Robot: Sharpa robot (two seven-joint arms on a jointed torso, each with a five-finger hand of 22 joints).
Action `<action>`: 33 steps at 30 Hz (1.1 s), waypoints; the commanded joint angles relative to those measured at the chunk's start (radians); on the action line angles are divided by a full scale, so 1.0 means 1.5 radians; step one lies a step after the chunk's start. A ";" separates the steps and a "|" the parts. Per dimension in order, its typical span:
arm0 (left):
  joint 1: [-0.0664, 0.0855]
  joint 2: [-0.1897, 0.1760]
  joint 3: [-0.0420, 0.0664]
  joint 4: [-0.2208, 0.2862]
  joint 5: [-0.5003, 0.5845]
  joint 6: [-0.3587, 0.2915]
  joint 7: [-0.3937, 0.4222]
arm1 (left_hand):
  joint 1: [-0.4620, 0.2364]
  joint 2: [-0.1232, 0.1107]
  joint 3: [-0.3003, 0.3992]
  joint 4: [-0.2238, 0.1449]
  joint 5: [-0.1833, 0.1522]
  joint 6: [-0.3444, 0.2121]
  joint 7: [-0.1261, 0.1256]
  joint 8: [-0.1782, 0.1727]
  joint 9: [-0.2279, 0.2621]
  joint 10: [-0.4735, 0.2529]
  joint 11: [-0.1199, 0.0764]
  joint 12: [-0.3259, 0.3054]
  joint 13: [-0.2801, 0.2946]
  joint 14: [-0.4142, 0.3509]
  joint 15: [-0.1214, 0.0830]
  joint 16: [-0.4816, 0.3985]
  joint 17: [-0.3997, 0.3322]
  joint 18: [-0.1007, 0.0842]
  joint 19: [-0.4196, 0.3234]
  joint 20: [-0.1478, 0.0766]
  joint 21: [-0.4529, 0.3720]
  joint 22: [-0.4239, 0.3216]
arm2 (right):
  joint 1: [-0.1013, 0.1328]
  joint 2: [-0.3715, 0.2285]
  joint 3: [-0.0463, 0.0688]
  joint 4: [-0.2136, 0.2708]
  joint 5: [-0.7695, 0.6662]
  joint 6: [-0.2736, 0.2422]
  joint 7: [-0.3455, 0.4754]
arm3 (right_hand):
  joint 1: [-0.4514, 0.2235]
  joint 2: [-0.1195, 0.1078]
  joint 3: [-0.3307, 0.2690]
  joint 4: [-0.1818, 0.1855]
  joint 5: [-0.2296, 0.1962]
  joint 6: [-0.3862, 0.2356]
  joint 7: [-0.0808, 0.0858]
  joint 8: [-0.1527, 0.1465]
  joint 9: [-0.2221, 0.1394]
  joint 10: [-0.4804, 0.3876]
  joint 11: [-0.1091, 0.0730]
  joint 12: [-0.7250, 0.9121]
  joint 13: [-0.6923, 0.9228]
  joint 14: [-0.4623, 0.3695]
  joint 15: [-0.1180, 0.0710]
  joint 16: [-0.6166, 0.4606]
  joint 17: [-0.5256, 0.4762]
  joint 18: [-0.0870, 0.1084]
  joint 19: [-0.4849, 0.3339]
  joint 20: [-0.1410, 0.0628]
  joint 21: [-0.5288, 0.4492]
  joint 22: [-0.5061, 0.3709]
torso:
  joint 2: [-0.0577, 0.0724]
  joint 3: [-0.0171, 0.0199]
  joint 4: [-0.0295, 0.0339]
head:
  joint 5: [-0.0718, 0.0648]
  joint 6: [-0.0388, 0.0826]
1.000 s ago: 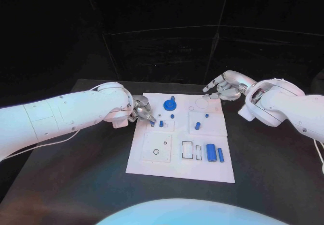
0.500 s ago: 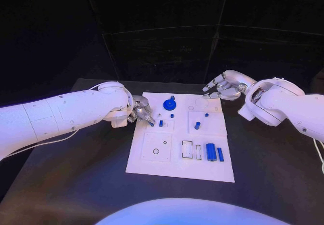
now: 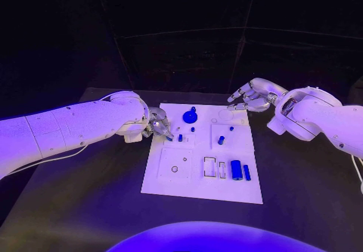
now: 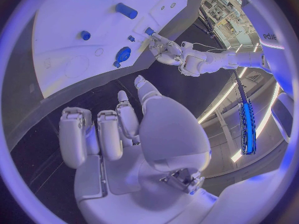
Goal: Assemble the parts on the task board
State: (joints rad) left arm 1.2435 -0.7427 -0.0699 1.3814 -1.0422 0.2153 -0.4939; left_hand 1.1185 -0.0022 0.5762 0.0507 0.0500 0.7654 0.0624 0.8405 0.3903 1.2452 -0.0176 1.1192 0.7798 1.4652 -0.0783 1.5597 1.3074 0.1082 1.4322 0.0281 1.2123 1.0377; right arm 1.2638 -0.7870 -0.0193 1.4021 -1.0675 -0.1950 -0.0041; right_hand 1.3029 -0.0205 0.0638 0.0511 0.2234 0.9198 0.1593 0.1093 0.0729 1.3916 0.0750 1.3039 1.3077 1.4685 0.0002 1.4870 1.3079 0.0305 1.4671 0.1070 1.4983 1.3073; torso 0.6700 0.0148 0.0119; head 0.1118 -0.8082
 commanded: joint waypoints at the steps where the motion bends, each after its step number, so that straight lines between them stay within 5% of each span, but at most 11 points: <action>1: -0.001 0.001 -0.001 0.001 -0.007 0.011 -0.007 | 0.004 0.005 0.050 -0.047 0.002 0.002 -0.004 0.004 0.001 0.005 -0.001 0.002 0.001 0.066 -0.003 -0.001 0.157 -0.003 0.002 -0.002 0.001 0.000 | 0.001 0.000 0.001 0.001 -0.002 0.000 0.001 | 0.002 0.005 -0.004 -0.002 0.004 0.003 0.001 0.004 0.000 -0.003 -0.002 -0.004 0.007 0.042 -0.003 -0.003 0.059 0.006 0.003 -0.002 -0.004 0.058 | 0.000 0.0000 0.0001 | 0.000 0.000; 18: -0.001 0.013 -0.001 -0.009 -0.007 0.011 -0.012 | -0.061 -0.035 -0.010 -0.008 0.001 0.028 -0.012 0.014 0.000 0.011 -0.007 0.005 -0.001 0.067 -0.007 0.000 0.158 -0.005 0.006 -0.006 0.006 0.010 | 0.001 -0.001 0.001 0.000 -0.002 0.002 0.003 | -0.013 0.008 -0.019 0.013 0.004 0.002 0.001 0.005 -0.001 -0.005 -0.002 -0.007 0.004 0.041 -0.003 -0.006 0.055 0.007 0.001 -0.002 -0.007 0.054 | 0.000 0.0004 -0.0004 | 0.000 -0.002; 33: -0.001 0.013 -0.001 -0.013 -0.007 0.006 -0.017 | -0.077 -0.041 -0.046 0.008 0.002 0.044 -0.017 0.019 -0.001 0.017 -0.012 0.010 0.004 0.068 -0.011 0.003 0.164 -0.007 0.009 -0.009 0.013 0.021 | 0.001 -0.002 0.001 0.000 -0.002 0.000 0.004 | -0.053 0.021 -0.087 0.076 -0.022 -0.002 0.000 0.010 -0.001 -0.004 -0.001 -0.005 0.003 0.042 -0.003 -0.009 0.054 0.008 0.000 -0.002 -0.011 0.049 | 0.000 0.0002 0.0009 | 0.000 -0.002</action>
State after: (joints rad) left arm 1.2418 -0.7231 -0.0714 1.3630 -1.0480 0.2196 -0.5096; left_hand 1.0133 -0.0661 0.5121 0.0645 0.0508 0.8257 0.0374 0.8650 0.3906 1.2634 -0.0359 1.1308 0.7858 1.4653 -0.0857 1.5597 1.3073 0.1082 1.4423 0.0180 1.2280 1.0689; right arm 1.2637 -0.7893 -0.0193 1.4015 -1.0684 -0.1947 -0.0036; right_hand 1.2301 0.0043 -0.0632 0.1642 0.1954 0.9198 0.1593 0.1189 0.0729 1.3916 0.0750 1.2991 1.3077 1.4685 0.0002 1.4775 1.3076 0.0305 1.4670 0.1070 1.4861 1.3073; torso 0.6701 0.0149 0.0127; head 0.1100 -0.8110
